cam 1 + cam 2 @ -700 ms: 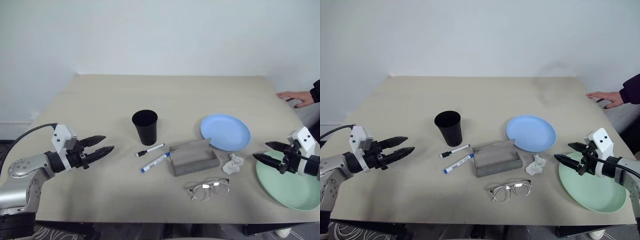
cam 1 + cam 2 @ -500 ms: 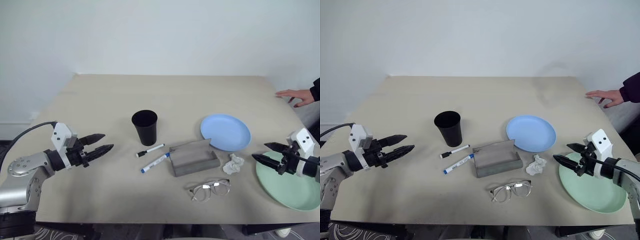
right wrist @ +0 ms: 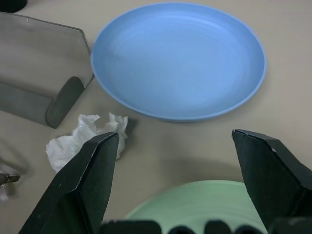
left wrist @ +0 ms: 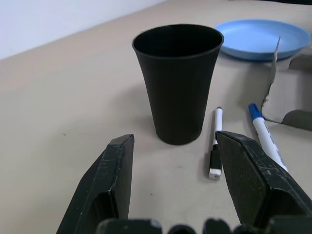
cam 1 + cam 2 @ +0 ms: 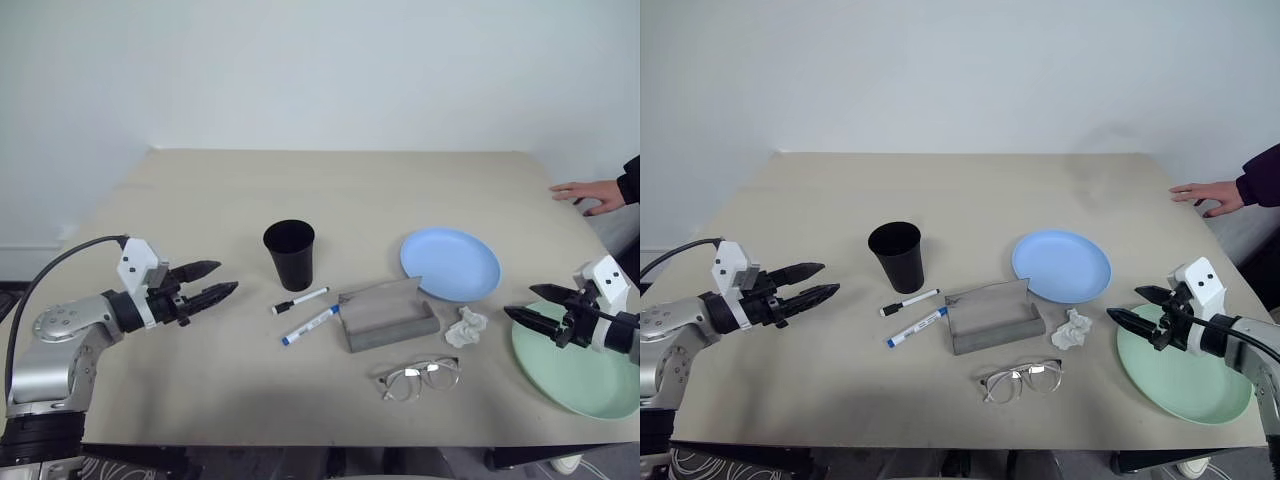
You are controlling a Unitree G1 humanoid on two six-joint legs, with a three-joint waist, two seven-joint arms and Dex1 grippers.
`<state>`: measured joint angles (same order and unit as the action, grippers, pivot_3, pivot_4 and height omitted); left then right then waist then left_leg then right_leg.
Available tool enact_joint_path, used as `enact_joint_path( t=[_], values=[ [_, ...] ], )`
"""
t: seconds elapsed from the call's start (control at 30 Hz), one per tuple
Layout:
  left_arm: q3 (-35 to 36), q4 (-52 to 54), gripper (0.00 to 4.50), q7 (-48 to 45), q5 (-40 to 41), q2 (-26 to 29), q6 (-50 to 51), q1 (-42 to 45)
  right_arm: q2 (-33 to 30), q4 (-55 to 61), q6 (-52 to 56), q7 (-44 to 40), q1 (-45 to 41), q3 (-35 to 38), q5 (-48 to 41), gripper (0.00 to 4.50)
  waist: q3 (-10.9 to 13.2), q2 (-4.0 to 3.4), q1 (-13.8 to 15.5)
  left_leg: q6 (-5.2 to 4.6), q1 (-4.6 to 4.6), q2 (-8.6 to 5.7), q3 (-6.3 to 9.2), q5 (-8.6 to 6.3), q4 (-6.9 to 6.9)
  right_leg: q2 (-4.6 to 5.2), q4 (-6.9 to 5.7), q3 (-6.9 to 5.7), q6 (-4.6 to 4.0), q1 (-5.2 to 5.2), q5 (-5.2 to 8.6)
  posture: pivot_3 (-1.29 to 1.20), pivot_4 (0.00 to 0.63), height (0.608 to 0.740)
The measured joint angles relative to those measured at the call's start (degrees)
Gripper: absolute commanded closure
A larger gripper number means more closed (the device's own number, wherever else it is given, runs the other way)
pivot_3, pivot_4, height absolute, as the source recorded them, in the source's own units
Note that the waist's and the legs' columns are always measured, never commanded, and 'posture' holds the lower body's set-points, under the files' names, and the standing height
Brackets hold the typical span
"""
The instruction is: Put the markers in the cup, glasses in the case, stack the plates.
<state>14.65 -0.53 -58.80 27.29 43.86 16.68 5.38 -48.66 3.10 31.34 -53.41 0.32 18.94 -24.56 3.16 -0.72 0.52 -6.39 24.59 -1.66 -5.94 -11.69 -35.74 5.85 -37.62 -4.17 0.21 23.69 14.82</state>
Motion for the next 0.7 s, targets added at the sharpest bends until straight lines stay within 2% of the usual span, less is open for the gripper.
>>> enact_joint_path(
  t=[0.27, 0.7],
  values=[
    [-0.65, 5.99, 1.73, 2.89, -0.41, -0.75, 1.58, 1.13, -2.03, -9.97, -4.27, -1.55, -7.65, -0.59, 2.36, 0.46, -0.01, 0.02, -0.01, 0.01, 0.0, 0.0, -0.01, 0.01, -0.09, 0.03, 0.08, -0.02, -0.02, -0.02, -0.24, 0.0, 0.0, 0.727],
    [1.14, 5.79, 1.73, 3.23, 0.22, -1.17, 1.3, -3.63, -2.11, -11.08, -4.35, -1.35, -7.26, -2.19, 3.39, 0.46, 0.0, 0.0, 0.02, 0.01, 0.02, 0.0, -0.01, 0.01, -0.16, 0.05, 0.1, -0.03, -0.11, -0.04, -0.31, 0.0, 0.0, 0.727]
  ],
)
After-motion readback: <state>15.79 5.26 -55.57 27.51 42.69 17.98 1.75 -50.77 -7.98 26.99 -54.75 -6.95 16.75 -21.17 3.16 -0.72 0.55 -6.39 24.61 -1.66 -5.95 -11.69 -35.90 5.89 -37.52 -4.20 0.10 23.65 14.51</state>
